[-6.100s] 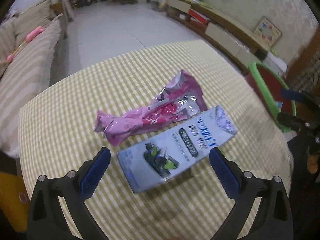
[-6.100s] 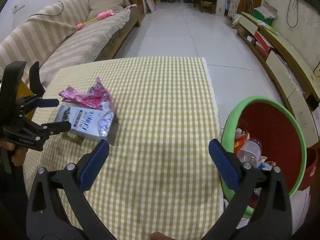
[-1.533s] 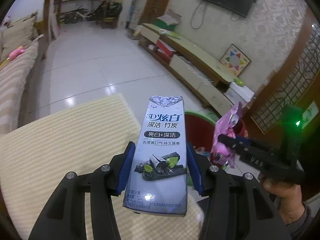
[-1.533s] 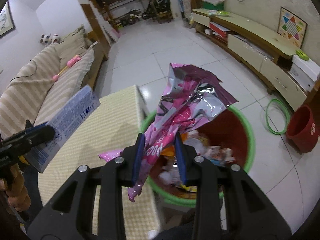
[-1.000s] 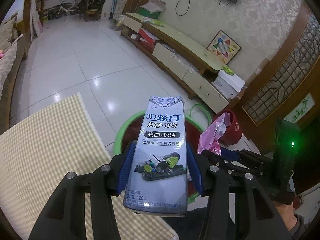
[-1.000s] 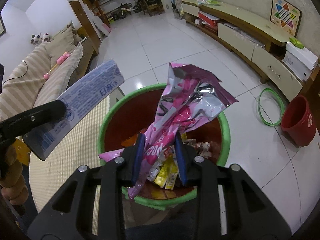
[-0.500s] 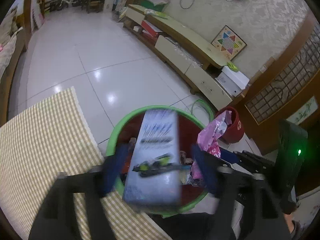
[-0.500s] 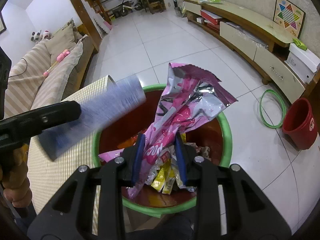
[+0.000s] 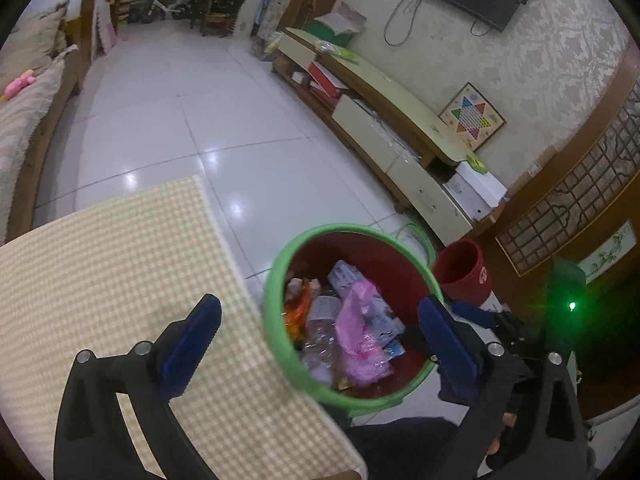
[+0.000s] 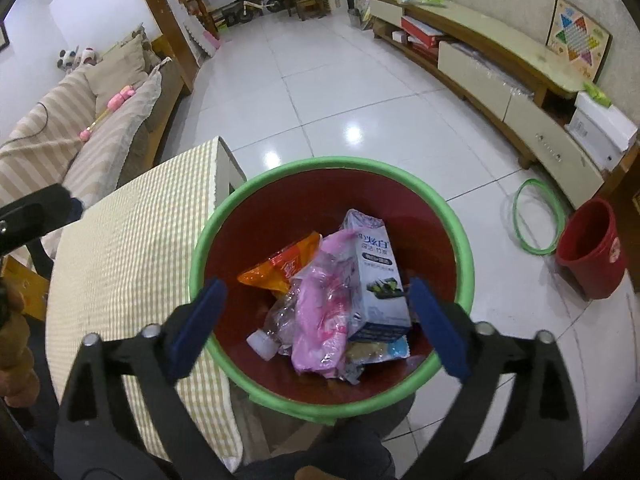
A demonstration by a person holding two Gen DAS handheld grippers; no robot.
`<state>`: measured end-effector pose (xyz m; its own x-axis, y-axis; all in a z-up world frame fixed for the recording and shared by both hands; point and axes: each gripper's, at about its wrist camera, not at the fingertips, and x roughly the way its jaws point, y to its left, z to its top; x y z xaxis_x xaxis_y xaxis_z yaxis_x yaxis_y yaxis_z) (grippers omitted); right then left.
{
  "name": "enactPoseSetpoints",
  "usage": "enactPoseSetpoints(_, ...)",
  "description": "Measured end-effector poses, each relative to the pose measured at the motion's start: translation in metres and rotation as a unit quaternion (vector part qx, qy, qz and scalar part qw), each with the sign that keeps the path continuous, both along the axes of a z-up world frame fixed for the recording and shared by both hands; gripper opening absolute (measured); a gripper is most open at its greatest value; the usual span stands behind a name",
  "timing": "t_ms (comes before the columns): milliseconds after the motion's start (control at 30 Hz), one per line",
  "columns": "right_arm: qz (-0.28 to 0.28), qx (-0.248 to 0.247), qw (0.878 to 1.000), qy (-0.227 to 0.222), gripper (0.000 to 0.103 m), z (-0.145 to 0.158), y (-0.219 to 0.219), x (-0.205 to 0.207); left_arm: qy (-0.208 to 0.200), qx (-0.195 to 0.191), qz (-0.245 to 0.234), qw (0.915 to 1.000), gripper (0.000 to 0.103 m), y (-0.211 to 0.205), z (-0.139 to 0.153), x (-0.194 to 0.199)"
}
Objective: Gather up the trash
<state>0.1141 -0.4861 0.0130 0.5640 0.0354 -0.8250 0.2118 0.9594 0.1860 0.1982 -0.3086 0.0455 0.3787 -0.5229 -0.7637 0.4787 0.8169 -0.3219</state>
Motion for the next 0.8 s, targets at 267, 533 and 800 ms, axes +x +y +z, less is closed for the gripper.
enactPoseSetpoints(267, 0.019, -0.037, 0.998, -0.046, 0.098, 0.027, 0.060, -0.016, -0.056, 0.030, 0.059, 0.9963, 0.095, 0.077, 0.023, -0.026)
enactPoseSetpoints(533, 0.062, -0.071, 0.992, -0.088, 0.098, 0.050, 0.140, -0.035, -0.093, 0.079, 0.128, 0.9842, 0.095, 0.166, 0.029, -0.063)
enactPoseSetpoints(800, 0.093, -0.070, 0.986, -0.123, 0.098, 0.053, 0.200, -0.057, -0.110, 0.108, 0.187, 0.9702, 0.095, 0.231, 0.013, -0.108)
